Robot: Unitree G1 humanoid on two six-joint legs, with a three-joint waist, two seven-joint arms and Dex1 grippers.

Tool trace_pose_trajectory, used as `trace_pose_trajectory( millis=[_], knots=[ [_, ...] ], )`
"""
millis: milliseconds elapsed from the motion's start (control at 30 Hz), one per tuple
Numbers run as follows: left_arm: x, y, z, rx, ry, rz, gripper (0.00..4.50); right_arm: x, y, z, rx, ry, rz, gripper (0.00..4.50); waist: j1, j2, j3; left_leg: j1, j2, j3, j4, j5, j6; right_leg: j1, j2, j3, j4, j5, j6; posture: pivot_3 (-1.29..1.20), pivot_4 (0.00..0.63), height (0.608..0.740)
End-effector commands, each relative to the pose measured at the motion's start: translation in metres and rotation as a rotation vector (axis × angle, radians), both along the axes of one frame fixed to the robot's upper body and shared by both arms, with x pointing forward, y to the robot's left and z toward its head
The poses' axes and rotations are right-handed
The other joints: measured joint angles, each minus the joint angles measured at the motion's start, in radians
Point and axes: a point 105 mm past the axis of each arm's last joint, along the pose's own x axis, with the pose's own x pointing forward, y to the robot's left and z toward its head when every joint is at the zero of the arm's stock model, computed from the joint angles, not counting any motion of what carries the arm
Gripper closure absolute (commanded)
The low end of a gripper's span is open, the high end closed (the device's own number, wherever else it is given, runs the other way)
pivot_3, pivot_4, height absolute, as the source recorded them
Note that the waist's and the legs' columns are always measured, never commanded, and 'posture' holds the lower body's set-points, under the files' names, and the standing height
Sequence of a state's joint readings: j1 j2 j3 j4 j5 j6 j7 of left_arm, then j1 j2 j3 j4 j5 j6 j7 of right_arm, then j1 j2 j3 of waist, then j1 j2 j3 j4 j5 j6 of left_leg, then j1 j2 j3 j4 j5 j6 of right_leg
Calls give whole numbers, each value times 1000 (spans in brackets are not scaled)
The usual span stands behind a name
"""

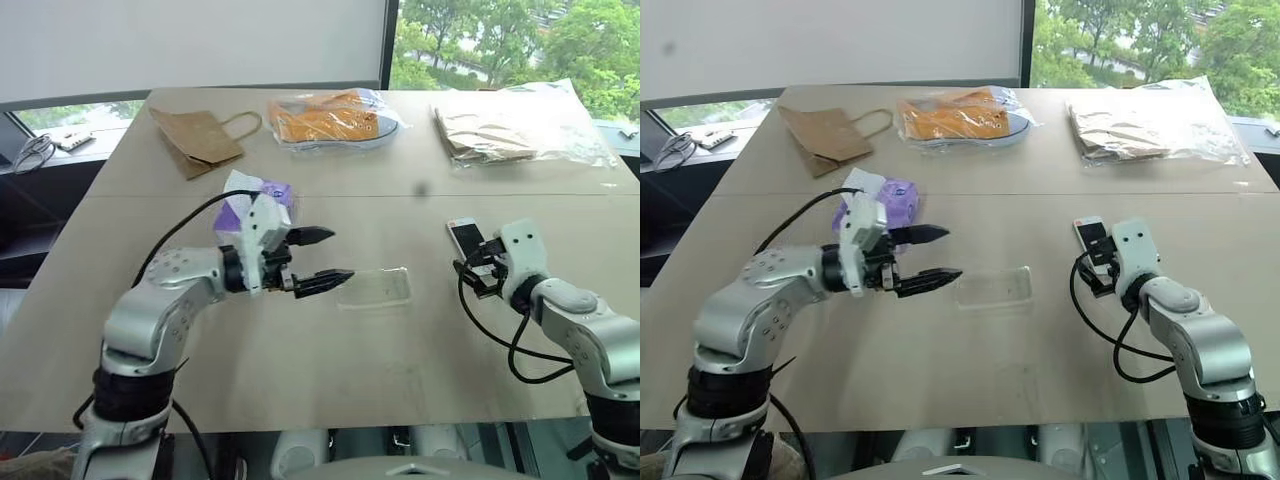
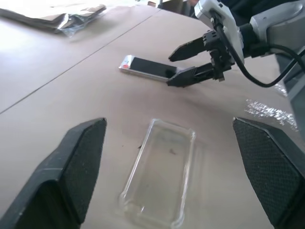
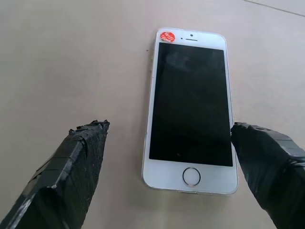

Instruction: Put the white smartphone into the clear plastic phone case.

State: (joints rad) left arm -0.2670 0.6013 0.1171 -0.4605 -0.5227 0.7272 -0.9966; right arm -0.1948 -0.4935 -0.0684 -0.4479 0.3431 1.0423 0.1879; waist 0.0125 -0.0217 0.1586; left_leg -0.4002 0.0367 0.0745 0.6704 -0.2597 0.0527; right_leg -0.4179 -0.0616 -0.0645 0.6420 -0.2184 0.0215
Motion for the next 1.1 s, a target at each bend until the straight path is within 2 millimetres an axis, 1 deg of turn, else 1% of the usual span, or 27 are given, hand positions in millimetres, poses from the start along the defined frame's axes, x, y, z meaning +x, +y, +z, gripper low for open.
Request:
trace_pose_trajectory(
  millis=[33, 167, 233, 300, 433, 467, 567, 633, 767, 800, 833, 900, 933, 1100],
  knots=[
    [-11, 7, 13, -7, -95, 13, 147, 9, -6, 3, -16, -19, -31, 0, 0, 0, 0, 0, 0, 0, 0, 0, 0, 0, 0, 0, 0, 0, 0, 0, 150, 740],
    [-19, 10, 9, -25, -80, 33, 147, 15, -15, -1, -10, 7, -84, 0, 0, 0, 0, 0, 0, 0, 0, 0, 0, 0, 0, 0, 0, 0, -1, 0, 150, 740],
    [-27, 7, 7, -51, -80, 1, 147, 16, -17, -6, 3, 43, -90, 0, 0, 0, 0, 0, 0, -1, 0, 0, 0, 0, 0, -1, 0, 0, -1, 0, 150, 740],
    [-28, 8, 8, -66, -90, 26, 147, 15, -16, -12, 36, 85, -92, 0, 0, 0, 0, 1, 1, 0, 0, 0, 0, 0, 0, 0, 0, 0, -2, 0, 150, 740],
    [-30, 6, 10, -67, -105, 18, 147, 13, -17, -18, 57, 160, -80, 0, 0, 0, -1, 2, 1, 0, 0, 0, 0, 1, 0, 0, 0, -1, -3, 0, 150, 740],
    [-30, 6, 10, -66, -107, 17, 0, 13, -17, -19, 55, 174, -75, 534, 0, 0, -1, 2, 1, -1, 0, 0, 0, 2, 0, 0, 0, -1, -3, 0, 150, 740],
    [-31, 4, 10, -73, -105, 17, 0, 11, -21, -22, 22, 207, -59, 1597, 2, 0, -1, 3, 0, 0, 0, 0, 0, 2, 0, -1, 0, -1, -3, 0, 150, 740],
    [-31, 3, 10, -81, -95, 20, 0, 10, -22, -24, 4, 223, -49, 1597, 3, -1, -1, 2, 0, -1, 0, 0, 0, 2, 0, -1, 0, -1, -3, 0, 150, 740],
    [-35, 5, 4, -107, -11, 33, 0, 7, -22, -23, -60, 212, -11, 1598, 3, -1, -1, 2, 0, -1, 0, 0, 0, 2, -1, -1, -1, -1, -3, 0, 150, 740],
    [-35, 6, 2, -108, 1, 44, 0, 8, -20, -19, -92, 180, 20, 1598, 3, -1, -1, 2, 0, -1, 0, 0, 0, 2, -1, -1, -1, -1, -3, 0, 150, 740],
    [-34, 9, -2, -105, 10, 64, 0, 9, -13, -7, -106, 115, 83, 1598, 5, -1, -1, 1, 0, -1, 0, 0, 0, 2, -1, -1, -1, -1, -2, 0, 150, 740],
    [-33, 11, -7, -100, 21, 87, 0, 9, -4, 8, -121, 33, 170, 1598, 6, 0, -1, 0, 0, -2, -1, 0, 0, 2, -1, -2, -1, -1, -2, 0, 150, 740],
    [-35, 12, -11, -96, 38, 82, 0, 7, 6, 20, -119, -19, 265, 1598, 4, 0, 0, 0, 0, -2, -1, 0, 0, 2, -1, -2, -2, -1, -2, 0, 150, 740],
    [-43, 16, -22, -90, 113, 46, 0, -12, 43, 60, -129, -157, 671, 1598, -6, 4, 3, 0, 0, 0, -1, 0, 0, -1, 0, -1, -2, -3, 1, 0, 150, 740]
  ],
)
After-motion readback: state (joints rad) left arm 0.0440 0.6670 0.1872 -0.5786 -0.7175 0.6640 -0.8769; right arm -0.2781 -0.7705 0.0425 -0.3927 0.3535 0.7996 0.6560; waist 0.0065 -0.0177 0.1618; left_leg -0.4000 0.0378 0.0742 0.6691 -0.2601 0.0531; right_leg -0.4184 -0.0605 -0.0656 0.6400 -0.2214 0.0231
